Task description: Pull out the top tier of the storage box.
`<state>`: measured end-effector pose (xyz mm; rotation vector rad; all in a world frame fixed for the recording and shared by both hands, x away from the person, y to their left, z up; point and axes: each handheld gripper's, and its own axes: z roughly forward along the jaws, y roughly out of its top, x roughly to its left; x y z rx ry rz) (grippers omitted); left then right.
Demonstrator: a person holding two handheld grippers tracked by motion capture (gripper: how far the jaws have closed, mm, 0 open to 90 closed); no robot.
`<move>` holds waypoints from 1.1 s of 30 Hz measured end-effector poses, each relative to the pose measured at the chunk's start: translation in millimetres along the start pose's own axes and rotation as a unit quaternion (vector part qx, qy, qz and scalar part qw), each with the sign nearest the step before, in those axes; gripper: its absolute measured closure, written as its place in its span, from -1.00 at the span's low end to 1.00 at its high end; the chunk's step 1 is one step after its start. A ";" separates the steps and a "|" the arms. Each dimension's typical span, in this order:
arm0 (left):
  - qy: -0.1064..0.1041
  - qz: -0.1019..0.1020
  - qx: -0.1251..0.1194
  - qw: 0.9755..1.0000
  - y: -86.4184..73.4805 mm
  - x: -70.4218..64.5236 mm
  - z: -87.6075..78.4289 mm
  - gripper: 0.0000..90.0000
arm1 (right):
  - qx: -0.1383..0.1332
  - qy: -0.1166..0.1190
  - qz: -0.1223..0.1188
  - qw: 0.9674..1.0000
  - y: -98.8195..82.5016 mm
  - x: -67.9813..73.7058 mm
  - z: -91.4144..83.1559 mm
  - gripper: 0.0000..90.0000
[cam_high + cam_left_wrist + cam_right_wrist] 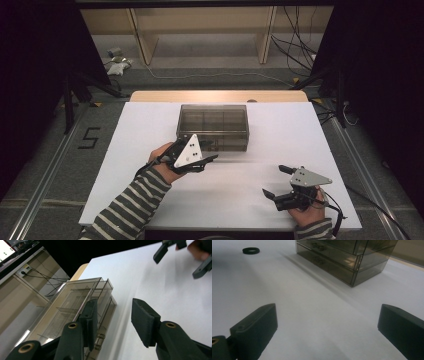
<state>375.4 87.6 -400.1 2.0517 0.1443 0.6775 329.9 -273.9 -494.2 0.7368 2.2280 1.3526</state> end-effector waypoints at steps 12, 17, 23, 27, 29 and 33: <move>0.018 -0.115 -0.013 0.993 -3.4 20.2 -2.9 0.19 | 0.001 0.003 0.002 1.000 0.0 -0.2 -0.1 -0.91; -0.007 -0.163 -0.017 0.986 -8.0 30.9 -3.4 0.13 | 0.001 0.004 0.001 1.000 0.0 -0.2 0.0 -0.91; -0.047 -0.197 -0.020 0.979 -11.5 39.9 -1.9 0.00 | 0.002 0.006 0.003 1.000 0.0 -0.4 0.0 -0.90; -0.063 -0.203 -0.012 0.977 -10.6 43.0 -1.0 -0.13 | 0.003 0.008 0.004 1.000 0.0 -0.4 0.1 -0.89; -0.074 -0.205 -0.006 0.976 -9.9 44.2 -0.5 -0.17 | 0.003 0.007 0.002 1.000 0.0 -0.5 0.2 -0.89; -0.077 -0.215 -0.004 0.974 -9.9 46.5 -0.4 -0.20 | 0.001 0.005 0.001 1.000 0.0 -0.6 0.1 -0.89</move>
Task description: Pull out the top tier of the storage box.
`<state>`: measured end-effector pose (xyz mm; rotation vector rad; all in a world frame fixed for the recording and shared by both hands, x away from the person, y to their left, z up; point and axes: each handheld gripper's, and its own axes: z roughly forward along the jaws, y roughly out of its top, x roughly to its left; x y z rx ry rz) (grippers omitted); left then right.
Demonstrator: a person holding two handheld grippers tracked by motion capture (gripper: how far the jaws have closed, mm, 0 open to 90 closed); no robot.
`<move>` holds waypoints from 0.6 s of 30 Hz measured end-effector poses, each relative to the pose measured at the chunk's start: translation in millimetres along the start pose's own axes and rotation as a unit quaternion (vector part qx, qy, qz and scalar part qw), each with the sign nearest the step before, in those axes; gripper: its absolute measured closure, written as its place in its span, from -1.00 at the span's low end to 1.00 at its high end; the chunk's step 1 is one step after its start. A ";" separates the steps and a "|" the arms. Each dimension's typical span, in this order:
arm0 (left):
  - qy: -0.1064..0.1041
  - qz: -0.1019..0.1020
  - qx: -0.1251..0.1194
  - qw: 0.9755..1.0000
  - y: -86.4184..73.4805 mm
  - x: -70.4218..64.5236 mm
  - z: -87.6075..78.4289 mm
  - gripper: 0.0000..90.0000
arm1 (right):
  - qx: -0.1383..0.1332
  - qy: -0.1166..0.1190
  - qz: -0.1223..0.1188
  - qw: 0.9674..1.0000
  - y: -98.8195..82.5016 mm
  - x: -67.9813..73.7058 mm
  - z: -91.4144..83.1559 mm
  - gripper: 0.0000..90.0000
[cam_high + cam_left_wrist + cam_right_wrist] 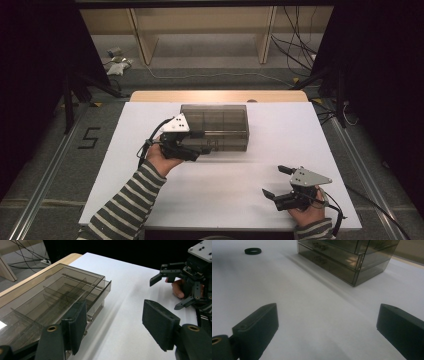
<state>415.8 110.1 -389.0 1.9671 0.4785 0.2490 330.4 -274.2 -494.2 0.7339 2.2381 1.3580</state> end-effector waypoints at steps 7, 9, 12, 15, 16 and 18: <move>-0.041 -0.034 0.002 0.999 3.7 10.1 0.7 -0.12 | 0.001 0.001 0.002 1.000 0.0 -0.1 -0.1 -0.89; -0.054 -0.029 -0.006 0.998 4.7 12.6 1.0 -0.12 | 0.001 0.002 0.002 1.000 0.0 -0.1 0.0 -0.89; -0.058 -0.009 -0.002 0.998 7.6 14.5 2.2 -0.08 | 0.002 0.001 0.002 1.000 0.1 -0.4 0.1 -0.89; -0.049 0.012 0.009 0.999 11.7 15.9 3.3 -0.11 | 0.002 0.002 0.001 1.000 0.0 -0.7 0.6 -0.89; -0.047 0.020 0.016 0.999 13.3 16.8 3.9 -0.11 | 0.002 0.002 0.001 1.000 0.0 -0.7 0.8 -0.89; -0.041 0.030 0.029 0.998 15.8 19.2 5.8 -0.12 | 0.003 0.003 0.003 1.000 0.0 -0.7 0.8 -0.89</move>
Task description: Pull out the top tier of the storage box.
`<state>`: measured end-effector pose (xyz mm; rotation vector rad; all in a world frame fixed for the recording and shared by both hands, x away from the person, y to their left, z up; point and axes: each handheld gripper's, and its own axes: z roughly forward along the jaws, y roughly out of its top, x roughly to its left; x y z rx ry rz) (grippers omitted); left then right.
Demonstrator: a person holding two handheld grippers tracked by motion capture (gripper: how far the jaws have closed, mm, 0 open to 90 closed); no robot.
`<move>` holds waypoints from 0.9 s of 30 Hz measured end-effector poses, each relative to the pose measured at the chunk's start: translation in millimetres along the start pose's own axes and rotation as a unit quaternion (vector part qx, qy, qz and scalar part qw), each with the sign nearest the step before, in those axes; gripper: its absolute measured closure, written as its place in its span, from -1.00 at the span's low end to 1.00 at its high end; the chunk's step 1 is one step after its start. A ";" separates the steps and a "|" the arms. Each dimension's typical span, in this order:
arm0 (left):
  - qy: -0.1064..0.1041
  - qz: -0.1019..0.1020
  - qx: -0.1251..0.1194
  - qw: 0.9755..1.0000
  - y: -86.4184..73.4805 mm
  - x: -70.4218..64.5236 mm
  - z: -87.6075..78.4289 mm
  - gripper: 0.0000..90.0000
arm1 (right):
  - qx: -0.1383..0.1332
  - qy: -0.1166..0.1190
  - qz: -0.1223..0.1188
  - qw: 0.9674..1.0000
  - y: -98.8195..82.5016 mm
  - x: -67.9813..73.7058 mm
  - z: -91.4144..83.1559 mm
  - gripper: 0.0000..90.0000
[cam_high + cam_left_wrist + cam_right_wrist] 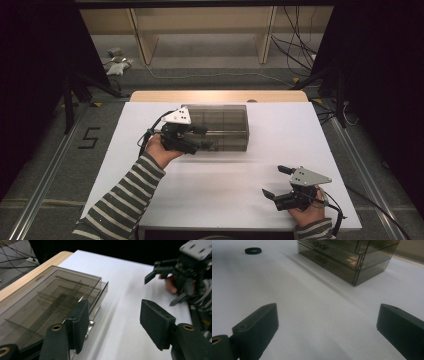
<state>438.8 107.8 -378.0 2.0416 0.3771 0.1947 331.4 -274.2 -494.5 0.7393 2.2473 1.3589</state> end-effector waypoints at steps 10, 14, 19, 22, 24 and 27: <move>-0.023 0.007 0.059 0.998 8.0 25.0 12.2 -0.23 | -0.002 0.004 0.002 1.000 0.1 0.1 -0.5 -0.89; -0.023 0.026 0.075 0.997 9.3 28.0 17.5 -0.17 | -0.001 0.005 0.003 1.000 0.2 0.4 -0.6 -0.89; -0.017 0.046 0.091 0.995 13.1 28.6 23.1 -0.11 | -0.001 0.005 0.003 1.000 0.2 0.5 -0.6 -0.89; -0.014 0.061 0.105 0.992 13.9 28.4 27.5 -0.08 | -0.001 0.005 0.001 1.000 0.2 0.4 -0.6 -0.89; -0.015 0.065 0.109 0.992 13.7 28.6 29.8 -0.08 | -0.001 0.005 0.002 1.000 0.2 0.5 -0.6 -0.89; -0.011 0.073 0.119 0.990 13.8 29.1 34.5 -0.07 | -0.001 0.005 0.002 1.000 0.2 0.7 -0.5 -0.89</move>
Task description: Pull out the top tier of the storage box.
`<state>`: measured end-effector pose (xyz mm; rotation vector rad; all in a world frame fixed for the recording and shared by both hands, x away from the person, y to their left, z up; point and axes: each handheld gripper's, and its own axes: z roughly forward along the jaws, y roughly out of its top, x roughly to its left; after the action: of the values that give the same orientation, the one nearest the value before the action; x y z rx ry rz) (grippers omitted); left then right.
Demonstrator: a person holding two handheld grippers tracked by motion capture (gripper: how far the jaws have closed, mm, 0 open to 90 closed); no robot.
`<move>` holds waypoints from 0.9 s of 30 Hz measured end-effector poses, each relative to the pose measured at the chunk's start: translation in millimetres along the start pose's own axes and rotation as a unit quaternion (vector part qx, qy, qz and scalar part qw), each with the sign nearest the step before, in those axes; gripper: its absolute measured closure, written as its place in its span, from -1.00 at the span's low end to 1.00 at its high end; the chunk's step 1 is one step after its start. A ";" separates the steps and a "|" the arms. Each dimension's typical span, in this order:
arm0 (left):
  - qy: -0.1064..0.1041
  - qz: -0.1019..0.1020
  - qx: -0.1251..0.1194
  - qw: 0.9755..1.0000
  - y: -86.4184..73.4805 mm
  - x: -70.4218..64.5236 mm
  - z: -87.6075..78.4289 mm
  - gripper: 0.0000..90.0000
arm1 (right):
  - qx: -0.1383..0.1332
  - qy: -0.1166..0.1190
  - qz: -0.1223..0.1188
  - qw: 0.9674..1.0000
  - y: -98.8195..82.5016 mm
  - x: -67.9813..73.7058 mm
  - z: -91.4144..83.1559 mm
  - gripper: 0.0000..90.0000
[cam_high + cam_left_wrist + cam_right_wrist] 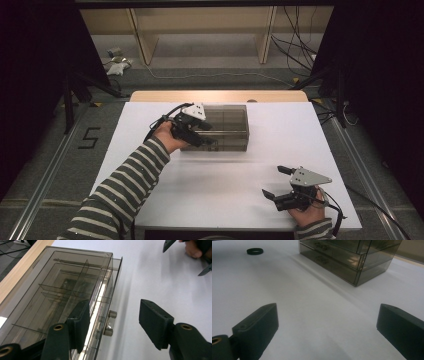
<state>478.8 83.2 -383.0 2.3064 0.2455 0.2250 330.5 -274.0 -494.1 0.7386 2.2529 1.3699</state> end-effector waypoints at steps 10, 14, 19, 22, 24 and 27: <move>0.001 0.039 0.039 0.998 4.3 -7.8 10.9 0.06 | -0.002 0.003 -0.001 1.000 -0.1 0.2 0.0 -0.89; 0.003 0.043 0.048 0.998 4.1 -7.6 13.6 0.06 | -0.002 0.003 -0.002 1.000 0.0 0.1 0.0 -0.89; 0.005 0.050 0.060 0.997 4.1 -6.8 15.2 0.10 | -0.001 0.004 0.000 1.000 0.0 0.3 0.0 -0.89; 0.006 0.054 0.068 0.996 4.1 -6.8 17.6 0.14 | -0.002 0.005 -0.002 1.000 -0.1 0.1 -0.1 -0.89; 0.005 0.055 0.073 0.996 4.0 -7.4 19.3 0.15 | -0.002 0.005 -0.002 1.000 -0.1 0.1 -0.1 -0.89; 0.006 0.059 0.081 0.995 4.3 -8.0 22.4 0.17 | -0.002 0.005 -0.001 1.000 0.0 0.3 -0.1 -0.89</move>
<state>476.8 62.7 -395.6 2.4840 0.1365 0.2882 330.2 -273.9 -494.1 0.7281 2.2565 1.3802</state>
